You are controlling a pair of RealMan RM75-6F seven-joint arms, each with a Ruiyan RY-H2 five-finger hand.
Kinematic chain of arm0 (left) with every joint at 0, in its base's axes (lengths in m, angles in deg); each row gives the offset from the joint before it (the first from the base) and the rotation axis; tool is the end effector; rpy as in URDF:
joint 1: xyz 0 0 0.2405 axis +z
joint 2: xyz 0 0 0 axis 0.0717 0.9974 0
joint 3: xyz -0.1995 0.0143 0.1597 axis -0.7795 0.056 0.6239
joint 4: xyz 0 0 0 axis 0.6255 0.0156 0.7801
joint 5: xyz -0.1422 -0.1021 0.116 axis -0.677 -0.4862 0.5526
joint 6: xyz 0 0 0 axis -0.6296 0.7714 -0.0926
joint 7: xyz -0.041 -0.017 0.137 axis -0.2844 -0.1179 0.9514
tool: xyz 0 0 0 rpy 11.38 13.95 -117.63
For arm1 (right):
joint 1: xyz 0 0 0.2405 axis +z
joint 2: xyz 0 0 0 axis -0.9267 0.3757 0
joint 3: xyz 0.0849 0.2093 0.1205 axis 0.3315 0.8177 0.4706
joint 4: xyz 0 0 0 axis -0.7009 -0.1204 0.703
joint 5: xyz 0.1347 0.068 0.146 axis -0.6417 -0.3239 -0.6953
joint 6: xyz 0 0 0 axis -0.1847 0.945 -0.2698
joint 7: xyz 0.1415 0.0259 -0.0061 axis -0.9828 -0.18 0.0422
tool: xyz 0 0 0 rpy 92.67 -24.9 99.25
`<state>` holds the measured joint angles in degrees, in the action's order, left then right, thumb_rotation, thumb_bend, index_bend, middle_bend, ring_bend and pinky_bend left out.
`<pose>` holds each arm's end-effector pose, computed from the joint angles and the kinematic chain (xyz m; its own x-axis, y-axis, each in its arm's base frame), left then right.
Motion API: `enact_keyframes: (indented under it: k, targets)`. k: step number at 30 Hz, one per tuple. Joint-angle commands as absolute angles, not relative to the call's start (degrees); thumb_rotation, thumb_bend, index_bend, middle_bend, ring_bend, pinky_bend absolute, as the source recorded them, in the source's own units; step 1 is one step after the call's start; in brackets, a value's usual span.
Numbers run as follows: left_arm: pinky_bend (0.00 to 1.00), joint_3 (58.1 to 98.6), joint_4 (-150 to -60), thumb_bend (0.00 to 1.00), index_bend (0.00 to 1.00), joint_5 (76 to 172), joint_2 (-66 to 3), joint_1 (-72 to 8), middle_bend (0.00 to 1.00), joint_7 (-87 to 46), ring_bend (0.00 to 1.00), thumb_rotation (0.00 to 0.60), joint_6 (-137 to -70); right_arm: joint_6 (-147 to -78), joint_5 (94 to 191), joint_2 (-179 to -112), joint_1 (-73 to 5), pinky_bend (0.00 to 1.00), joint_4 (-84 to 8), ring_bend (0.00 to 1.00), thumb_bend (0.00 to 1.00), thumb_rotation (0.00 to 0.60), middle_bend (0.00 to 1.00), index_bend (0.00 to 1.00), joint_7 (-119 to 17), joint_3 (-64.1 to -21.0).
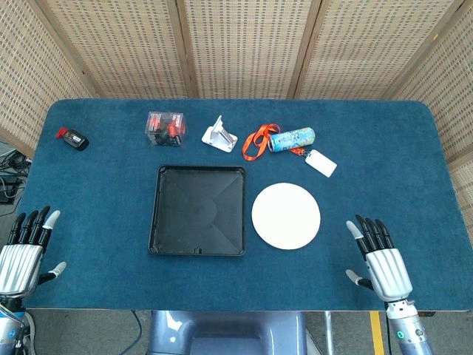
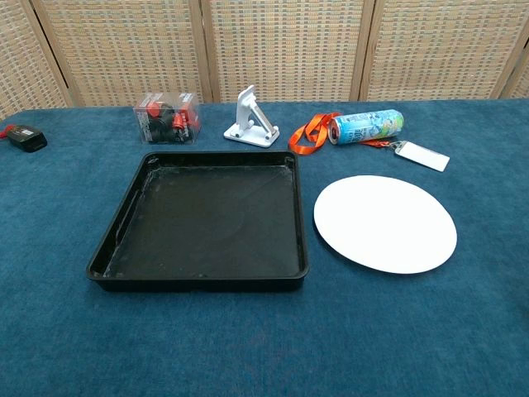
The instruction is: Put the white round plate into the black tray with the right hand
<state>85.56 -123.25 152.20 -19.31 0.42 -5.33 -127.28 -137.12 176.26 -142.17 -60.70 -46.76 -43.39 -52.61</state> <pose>-0.3001 0.1671 0.1243 0.5583 -0.0174 0.8295 0.8283 -0.0443 -0.5585 -0.2777 -0.1802 0.0747 0.3851 0.0358 0.9222 -0.8959 -0.2255 0.3828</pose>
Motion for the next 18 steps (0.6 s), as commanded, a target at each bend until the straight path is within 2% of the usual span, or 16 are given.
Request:
enact_keyframes:
  k: [1,18]
  targets:
    - [0.00,85.59,-123.29,0.00,0.00,152.24,-19.31,0.40,0.00,-5.21,0.00,0.600,-127.23,-137.18,176.24,-142.11,-60.74,0.00,-46.77,0.00,0.15,0.600,0.00,0.04,-43.34,-52.60]
    - [0.00,85.69,-123.43,0.00,0.00,152.45,-19.42,0.37,0.00,-4.74,0.00,0.600,-127.21,-137.11,175.96,-141.94,-60.71,0.00,-46.95,0.00,0.15,0.600,0.00,0.05,-43.60,-52.37]
